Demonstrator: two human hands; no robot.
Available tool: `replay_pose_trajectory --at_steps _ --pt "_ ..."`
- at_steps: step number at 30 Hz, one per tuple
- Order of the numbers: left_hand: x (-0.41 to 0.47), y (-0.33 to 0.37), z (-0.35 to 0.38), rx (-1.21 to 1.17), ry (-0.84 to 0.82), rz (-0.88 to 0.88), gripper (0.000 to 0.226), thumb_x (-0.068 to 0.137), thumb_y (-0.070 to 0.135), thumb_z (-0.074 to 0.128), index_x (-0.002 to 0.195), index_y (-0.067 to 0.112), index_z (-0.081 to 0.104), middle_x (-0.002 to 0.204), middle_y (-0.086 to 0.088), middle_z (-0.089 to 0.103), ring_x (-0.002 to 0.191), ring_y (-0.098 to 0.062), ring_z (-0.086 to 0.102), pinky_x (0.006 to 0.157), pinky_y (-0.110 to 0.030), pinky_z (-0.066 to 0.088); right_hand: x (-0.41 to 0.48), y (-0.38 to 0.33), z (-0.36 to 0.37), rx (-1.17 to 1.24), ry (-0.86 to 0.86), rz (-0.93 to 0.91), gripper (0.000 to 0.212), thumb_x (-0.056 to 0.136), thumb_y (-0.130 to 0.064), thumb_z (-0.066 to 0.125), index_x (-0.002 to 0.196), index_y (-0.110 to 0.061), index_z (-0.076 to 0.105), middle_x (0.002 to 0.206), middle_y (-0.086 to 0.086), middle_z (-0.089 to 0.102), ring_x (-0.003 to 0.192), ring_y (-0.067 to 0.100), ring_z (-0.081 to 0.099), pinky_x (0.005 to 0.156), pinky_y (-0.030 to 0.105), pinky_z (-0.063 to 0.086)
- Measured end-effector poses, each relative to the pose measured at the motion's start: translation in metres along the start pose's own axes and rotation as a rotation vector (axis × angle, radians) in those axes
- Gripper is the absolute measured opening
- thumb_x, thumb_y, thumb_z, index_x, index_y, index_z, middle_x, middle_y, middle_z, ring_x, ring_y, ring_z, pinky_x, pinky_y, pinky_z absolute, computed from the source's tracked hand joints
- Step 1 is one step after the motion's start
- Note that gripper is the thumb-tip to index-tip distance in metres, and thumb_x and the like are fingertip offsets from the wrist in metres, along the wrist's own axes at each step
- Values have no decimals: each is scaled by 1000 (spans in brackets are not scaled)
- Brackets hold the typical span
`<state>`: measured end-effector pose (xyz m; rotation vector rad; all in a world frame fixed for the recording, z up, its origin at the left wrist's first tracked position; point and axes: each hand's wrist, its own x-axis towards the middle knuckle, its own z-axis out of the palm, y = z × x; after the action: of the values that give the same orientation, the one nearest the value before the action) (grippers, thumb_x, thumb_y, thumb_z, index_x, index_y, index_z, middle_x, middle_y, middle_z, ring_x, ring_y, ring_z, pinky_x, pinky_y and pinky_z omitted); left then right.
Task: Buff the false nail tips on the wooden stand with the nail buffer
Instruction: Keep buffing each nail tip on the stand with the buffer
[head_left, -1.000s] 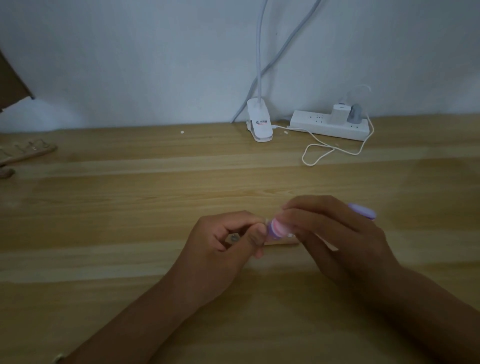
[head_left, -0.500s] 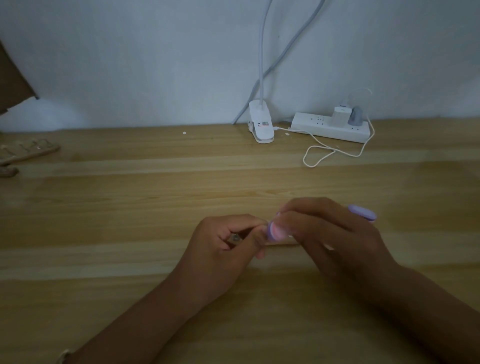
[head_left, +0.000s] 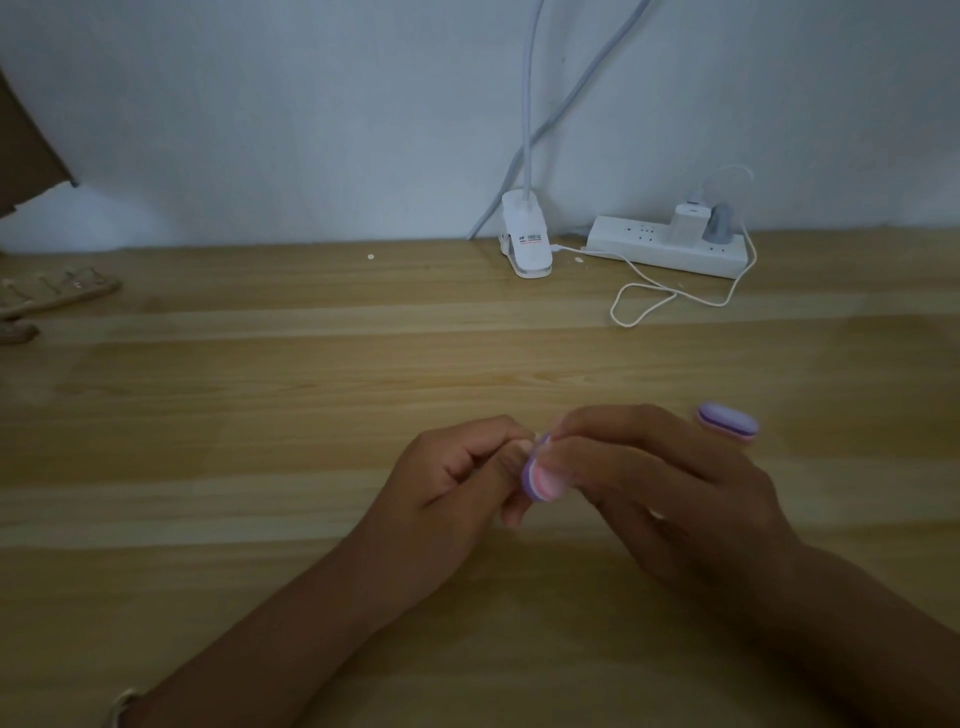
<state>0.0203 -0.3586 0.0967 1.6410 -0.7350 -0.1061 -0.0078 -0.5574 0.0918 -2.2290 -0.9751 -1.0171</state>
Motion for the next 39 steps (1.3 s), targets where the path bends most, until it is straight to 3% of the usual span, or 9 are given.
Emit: replay_pose_trajectory --at_steps 4,11,17,20,24,27,31,35,39 --pt "1 -1 2 -8 -3 -20 30 98 17 43 73 9 57 56 6 48 49 2 41 52 -9 33 3 10 -3 -45 8 47 26 86 10 68 107 -4 74 105 6 68 99 8 62 93 8 38" --pt "1 -2 2 -42 -10 -26 31 98 20 42 74 5 55 56 5 46 50 -2 39 51 -11 33 0 10 -2 -32 20 25 23 90 5 67 109 -7 73 108 4 67 104 7 62 96 9 38" --pt "1 -3 2 -53 -12 -37 33 99 20 42 71 6 53 55 11 46 48 0 39 50 -10 33 -5 -2 4 47 8 8 20 101 -7 58 113 -13 73 114 4 67 108 11 64 96 19 45" --pt "1 -3 2 -43 -8 -38 31 99 19 41 73 10 54 54 9 45 48 -1 39 50 -11 33 -1 7 -1 4 9 36 18 96 -3 60 108 -6 73 109 8 67 104 11 63 96 14 41" --pt "1 -1 3 -49 -6 -47 33 98 22 43 70 9 53 54 10 45 48 0 39 49 -11 33 -4 -1 5 76 25 27 20 99 -4 60 114 -13 70 115 3 65 106 11 64 95 21 47" --pt "1 0 2 -60 -10 -60 32 98 23 42 70 12 54 54 9 45 47 -8 37 47 -18 32 -6 3 4 28 7 1 18 101 -6 58 114 -14 68 114 3 66 108 9 62 95 17 42" --pt "-1 3 0 -120 -21 -77 27 98 28 45 75 18 56 58 2 46 49 -21 34 43 -29 31 -1 24 -5 -1 54 161 23 91 1 66 110 -10 70 108 6 66 105 10 63 92 19 47" --pt "-2 2 -1 -227 -44 -153 22 93 15 41 78 20 56 64 -1 49 49 -17 42 40 -20 30 0 14 -4 16 86 137 24 90 1 66 112 -7 68 108 8 67 107 12 63 96 19 45" --pt "-5 -1 0 -71 -37 -108 18 97 18 45 84 18 57 65 3 54 38 -14 44 42 -13 33 0 11 -4 5 48 104 21 90 4 66 110 1 71 108 12 68 105 16 63 94 23 49"
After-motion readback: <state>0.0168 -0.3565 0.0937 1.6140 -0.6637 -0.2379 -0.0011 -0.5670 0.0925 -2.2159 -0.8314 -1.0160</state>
